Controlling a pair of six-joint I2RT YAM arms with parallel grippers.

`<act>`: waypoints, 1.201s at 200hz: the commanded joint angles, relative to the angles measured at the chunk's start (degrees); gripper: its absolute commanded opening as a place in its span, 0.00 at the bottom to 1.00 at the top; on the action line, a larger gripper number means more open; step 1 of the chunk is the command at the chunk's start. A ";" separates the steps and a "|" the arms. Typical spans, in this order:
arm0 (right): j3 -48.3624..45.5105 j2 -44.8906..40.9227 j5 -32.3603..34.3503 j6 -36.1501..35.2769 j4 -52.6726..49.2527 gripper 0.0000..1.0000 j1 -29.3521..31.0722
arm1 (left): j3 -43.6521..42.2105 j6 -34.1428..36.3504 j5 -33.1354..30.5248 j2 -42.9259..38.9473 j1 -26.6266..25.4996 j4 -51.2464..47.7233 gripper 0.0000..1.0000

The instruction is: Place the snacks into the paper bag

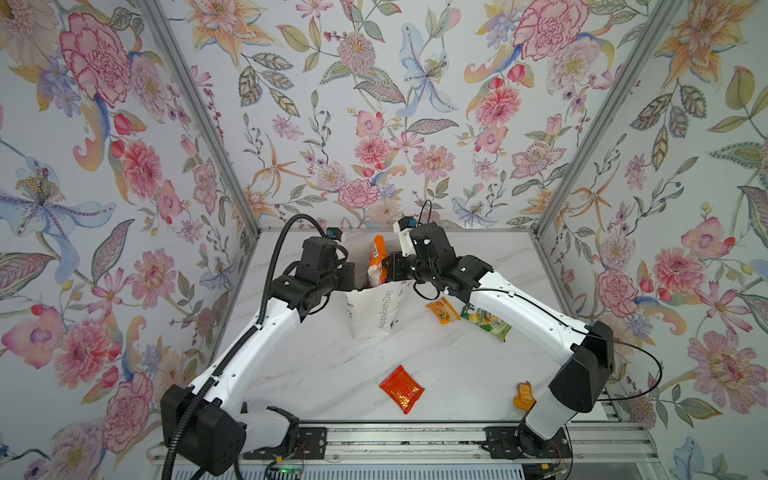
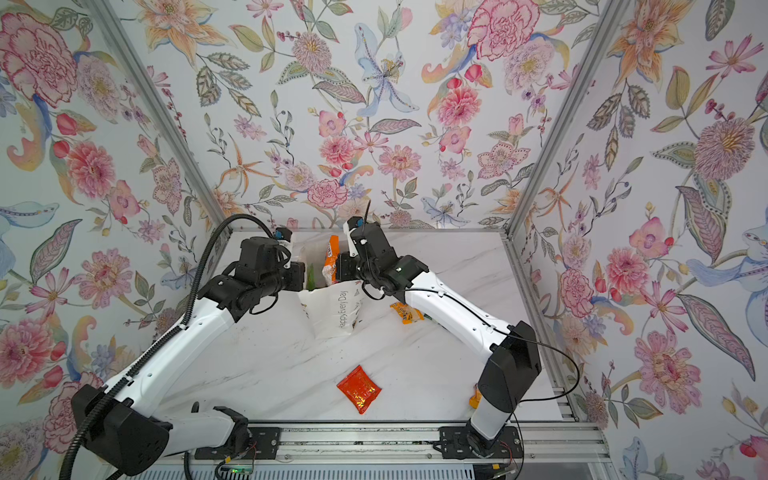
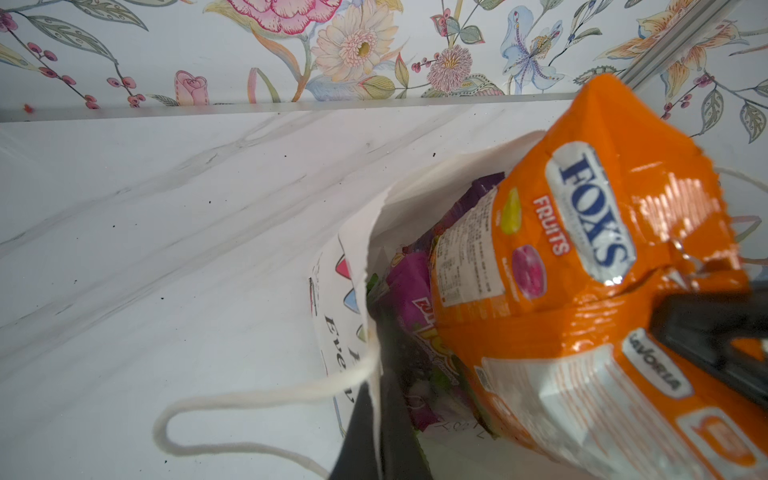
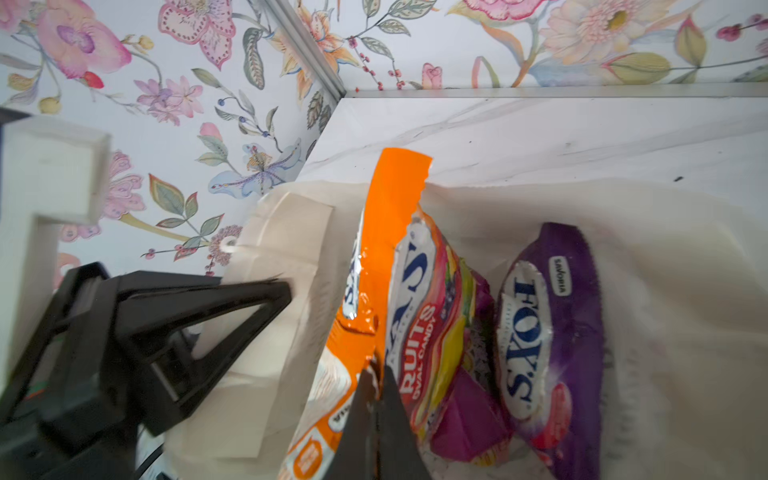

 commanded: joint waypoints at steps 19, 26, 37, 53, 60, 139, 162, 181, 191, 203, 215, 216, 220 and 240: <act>-1.83 -1.20 3.90 0.44 -1.59 0.27 -1.76 | -0.18 1.00 -0.65 -1.86 0.87 3.96 0.00; -1.86 -1.58 4.33 0.26 -1.83 0.34 -1.90 | -0.16 1.02 -0.66 -1.86 0.86 3.96 0.00; -1.79 -2.36 4.90 -0.07 -2.18 0.40 -1.90 | -0.19 1.00 -0.65 -1.75 0.90 3.90 0.00; -1.15 -3.67 6.07 -1.08 -3.16 0.45 -1.99 | -0.14 0.97 -0.60 -1.63 0.87 3.90 0.00; -0.62 -4.18 6.95 -1.71 -3.94 0.47 -2.01 | -0.17 1.05 -0.59 -1.57 0.87 3.94 0.00; 4.32 -3.40 15.07 -7.53 -13.99 0.60 -7.02 | 0.32 1.42 1.37 -0.83 0.83 3.77 0.00; 6.20 -1.31 12.27 -8.18 -16.91 0.59 -8.14 | 0.34 1.46 1.37 -0.70 0.87 3.78 0.00; 8.17 0.80 10.47 -8.76 -19.29 0.54 -10.07 | 0.34 1.50 1.37 -0.65 0.87 3.68 0.00; 9.36 2.00 9.92 -8.89 -20.81 0.52 -10.07 | 0.35 1.52 1.37 -0.62 0.87 3.70 0.00; 10.88 3.50 9.88 -9.05 -22.64 0.50 -10.07 | 0.42 1.49 1.42 -0.54 0.87 3.64 0.00; 11.81 4.69 9.76 -9.19 -23.59 0.47 -10.07 | 0.43 1.57 1.46 -0.65 0.92 3.63 0.00; 11.84 4.77 9.65 -9.22 -23.59 0.47 -10.07 | 0.43 1.57 1.42 -0.65 0.90 3.62 0.00; 12.13 4.99 9.27 -9.22 -23.83 0.46 -10.09 | 0.48 1.61 1.50 -0.65 0.82 3.66 0.00; 12.87 6.24 7.15 -9.31 -24.11 0.46 -9.90 | 0.34 1.59 1.53 -0.65 0.87 3.67 0.00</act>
